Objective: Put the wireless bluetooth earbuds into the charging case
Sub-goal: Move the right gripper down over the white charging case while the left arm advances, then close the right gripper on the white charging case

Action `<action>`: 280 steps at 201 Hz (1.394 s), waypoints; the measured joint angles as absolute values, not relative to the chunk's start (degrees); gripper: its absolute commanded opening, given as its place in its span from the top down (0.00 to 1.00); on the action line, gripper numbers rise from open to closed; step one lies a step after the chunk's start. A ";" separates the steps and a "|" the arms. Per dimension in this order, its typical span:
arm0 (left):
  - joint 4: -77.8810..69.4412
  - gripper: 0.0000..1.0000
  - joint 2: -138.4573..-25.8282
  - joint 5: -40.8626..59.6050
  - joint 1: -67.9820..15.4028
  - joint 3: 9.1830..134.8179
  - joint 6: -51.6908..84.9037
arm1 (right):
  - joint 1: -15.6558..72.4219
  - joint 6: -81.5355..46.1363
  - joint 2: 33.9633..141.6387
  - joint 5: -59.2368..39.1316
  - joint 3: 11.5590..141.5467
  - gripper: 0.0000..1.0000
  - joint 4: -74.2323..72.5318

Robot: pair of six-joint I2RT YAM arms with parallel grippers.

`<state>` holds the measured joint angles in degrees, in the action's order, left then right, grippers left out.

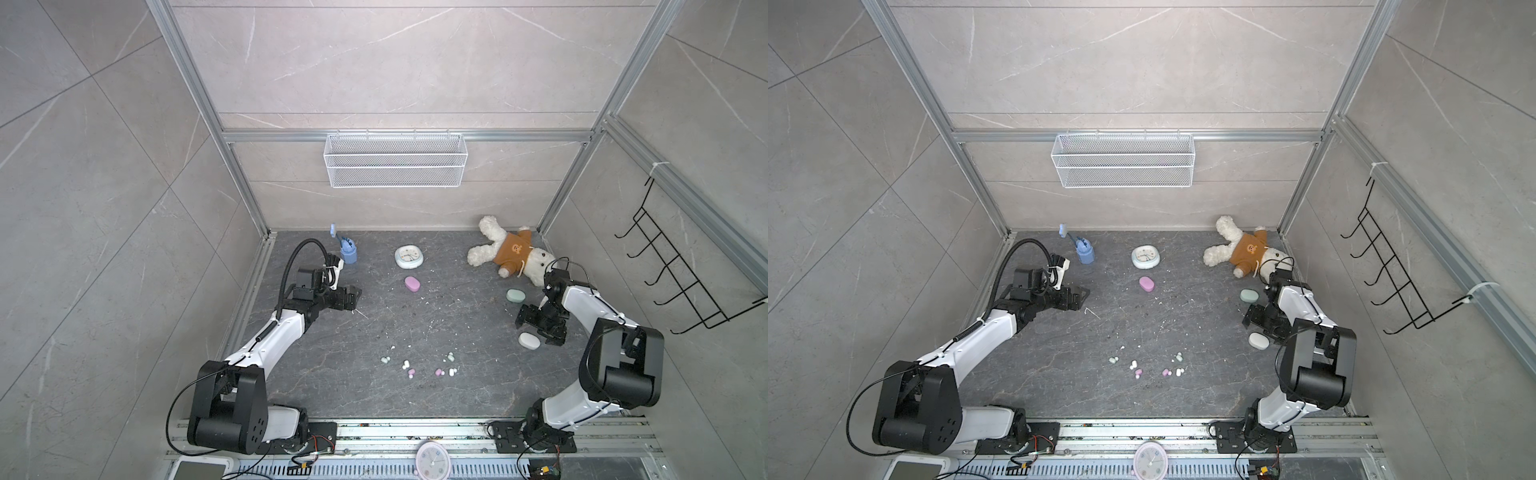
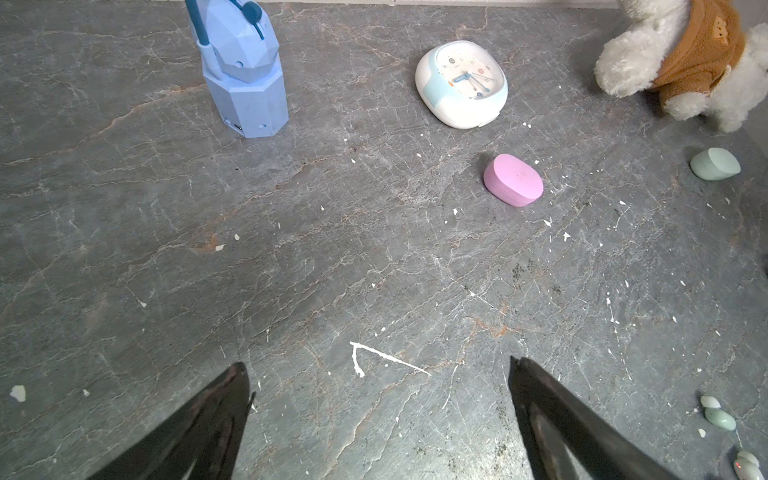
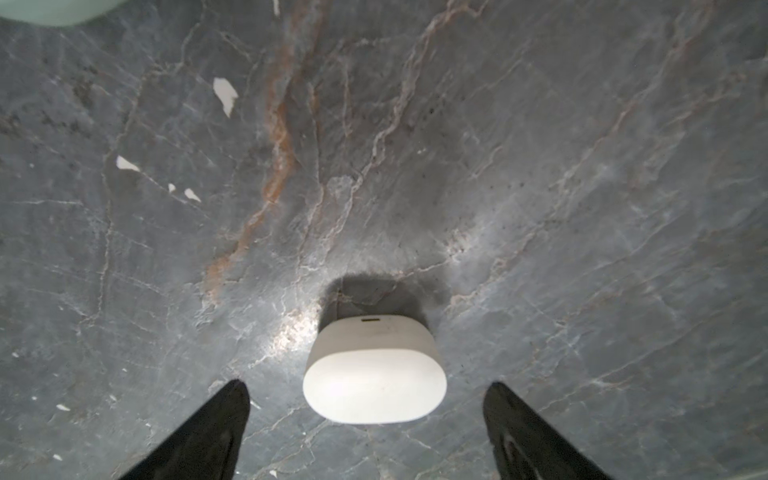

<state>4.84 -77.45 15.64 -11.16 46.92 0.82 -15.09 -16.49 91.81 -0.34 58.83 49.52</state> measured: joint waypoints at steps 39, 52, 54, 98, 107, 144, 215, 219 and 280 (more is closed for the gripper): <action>4.95 0.00 -77.12 15.66 -11.60 46.92 0.82 | -15.07 -17.28 92.31 -0.73 58.52 0.16 49.67; 4.97 0.00 -77.06 15.66 -11.64 46.92 0.82 | -15.09 -17.43 92.68 -1.08 58.24 0.17 49.69; 4.97 0.00 -77.03 15.66 -11.64 46.92 0.82 | -15.09 -17.41 92.79 -1.17 58.19 0.17 49.67; 5.02 0.00 -76.55 15.68 -11.64 46.92 0.80 | -15.09 -18.24 95.31 -1.74 57.60 0.20 49.52; 5.02 0.00 -76.44 15.68 -11.64 46.92 0.80 | -15.07 -18.26 95.57 -1.74 57.60 0.21 49.47; 5.08 0.00 -76.23 15.66 -11.64 46.92 0.75 | -15.09 -18.44 96.29 -1.72 57.60 0.26 49.47; 5.45 0.01 -75.66 15.64 -11.64 46.92 0.38 | -15.09 -18.44 96.66 -1.74 57.60 0.40 49.41; 5.56 0.01 -75.66 15.64 -11.64 46.92 0.38 | -15.07 -18.46 96.66 -1.74 57.60 0.41 49.41; 6.55 0.01 -75.42 15.70 -11.64 46.92 0.40 | -15.07 -18.44 96.51 -2.02 57.58 0.49 49.39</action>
